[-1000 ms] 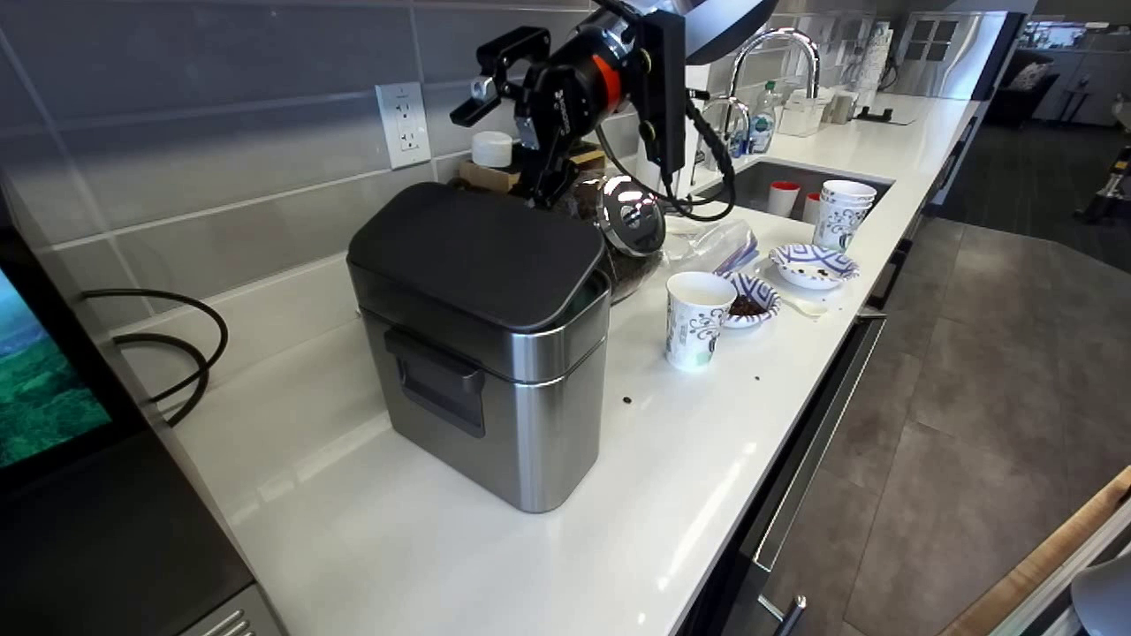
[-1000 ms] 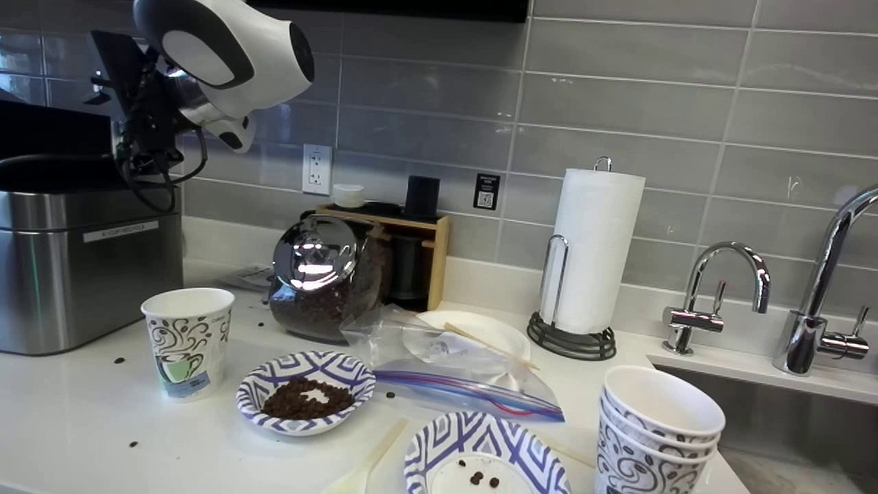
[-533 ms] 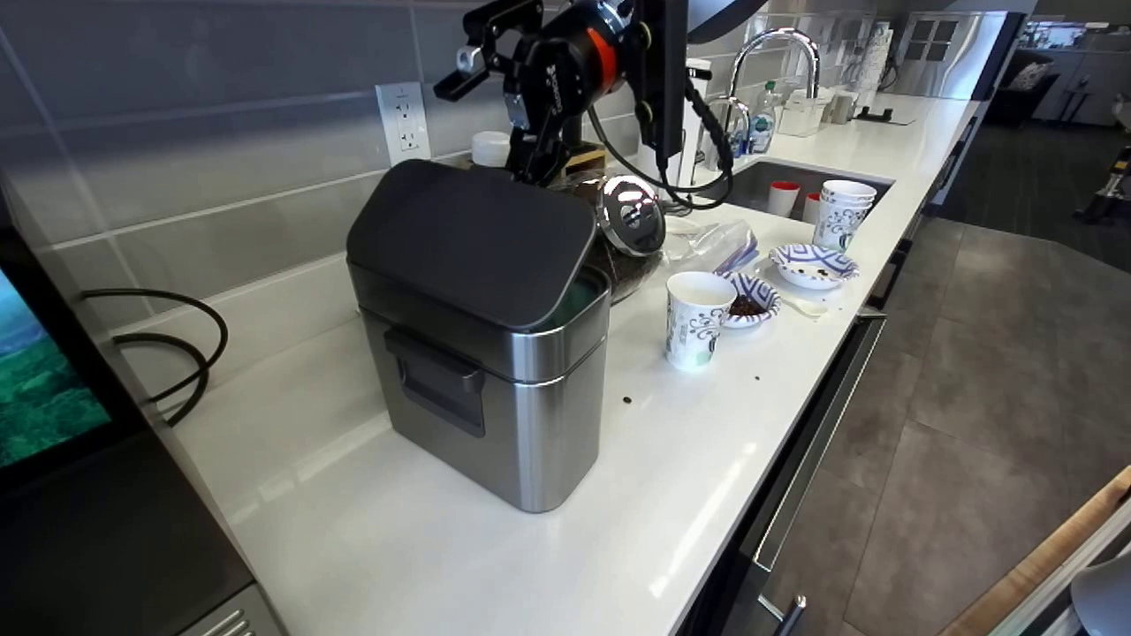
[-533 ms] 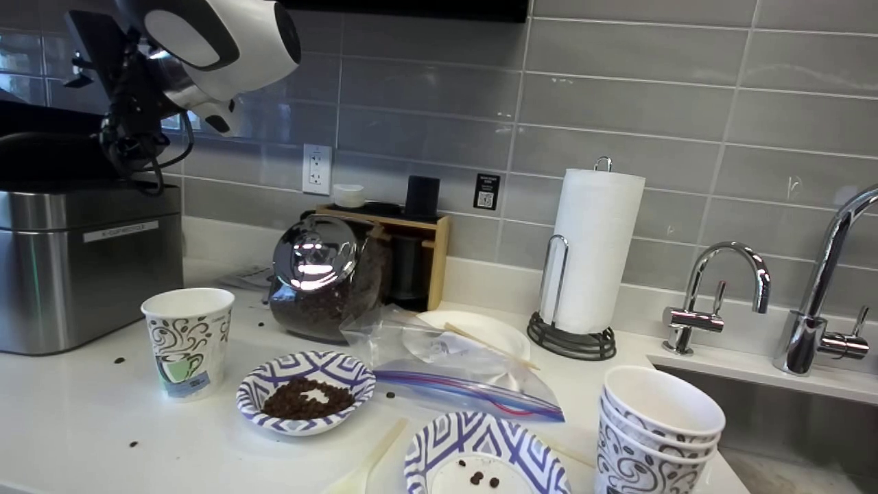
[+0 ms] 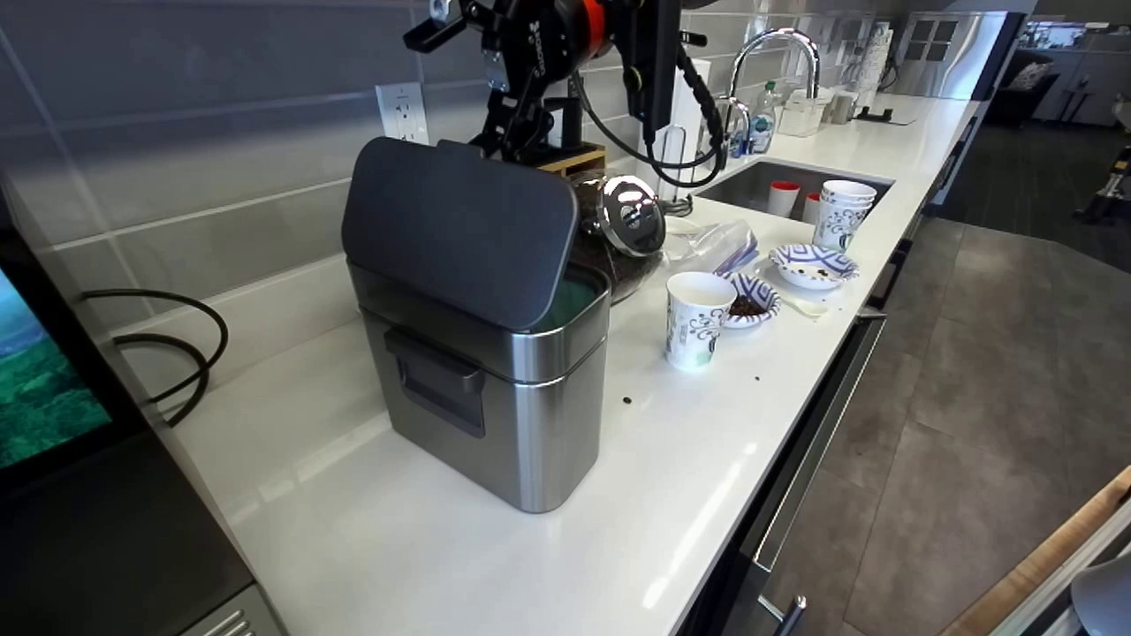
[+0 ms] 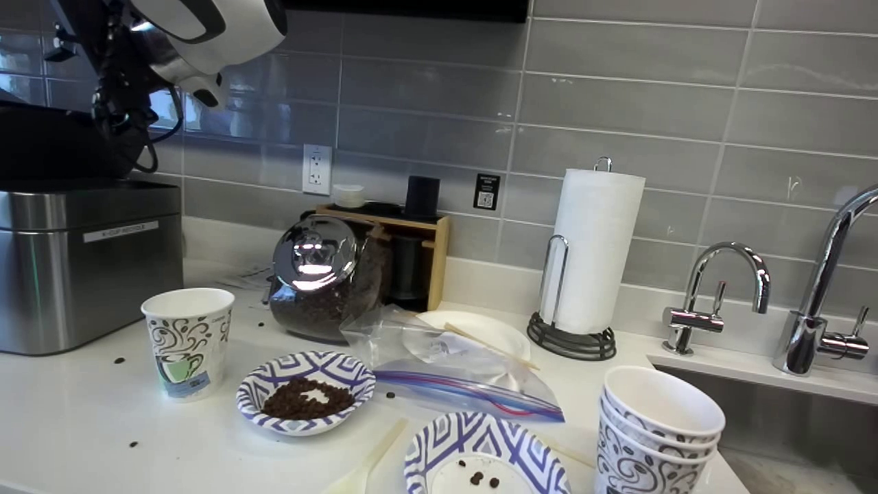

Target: Open the lid of the bin

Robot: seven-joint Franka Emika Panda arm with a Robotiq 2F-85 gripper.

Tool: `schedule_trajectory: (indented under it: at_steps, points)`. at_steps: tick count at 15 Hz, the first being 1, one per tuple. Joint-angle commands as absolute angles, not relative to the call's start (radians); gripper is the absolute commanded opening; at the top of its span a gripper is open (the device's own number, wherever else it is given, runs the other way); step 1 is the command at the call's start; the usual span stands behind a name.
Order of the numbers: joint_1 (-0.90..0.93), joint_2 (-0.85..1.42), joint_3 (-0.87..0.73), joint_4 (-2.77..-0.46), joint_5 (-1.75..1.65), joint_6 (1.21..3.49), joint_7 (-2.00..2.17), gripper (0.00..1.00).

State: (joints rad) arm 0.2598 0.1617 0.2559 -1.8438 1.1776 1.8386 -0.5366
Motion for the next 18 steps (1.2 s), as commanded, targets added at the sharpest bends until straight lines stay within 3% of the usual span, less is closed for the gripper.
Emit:
schedule_trajectory:
  at_steps: [1, 18]
  points:
    - [0.282, 0.181, 0.267, -1.814, 1.146, 1.863, -0.531, 1.0]
    - [0.335, 0.222, 0.304, -1.744, 1.096, 1.902, -0.546, 1.0]
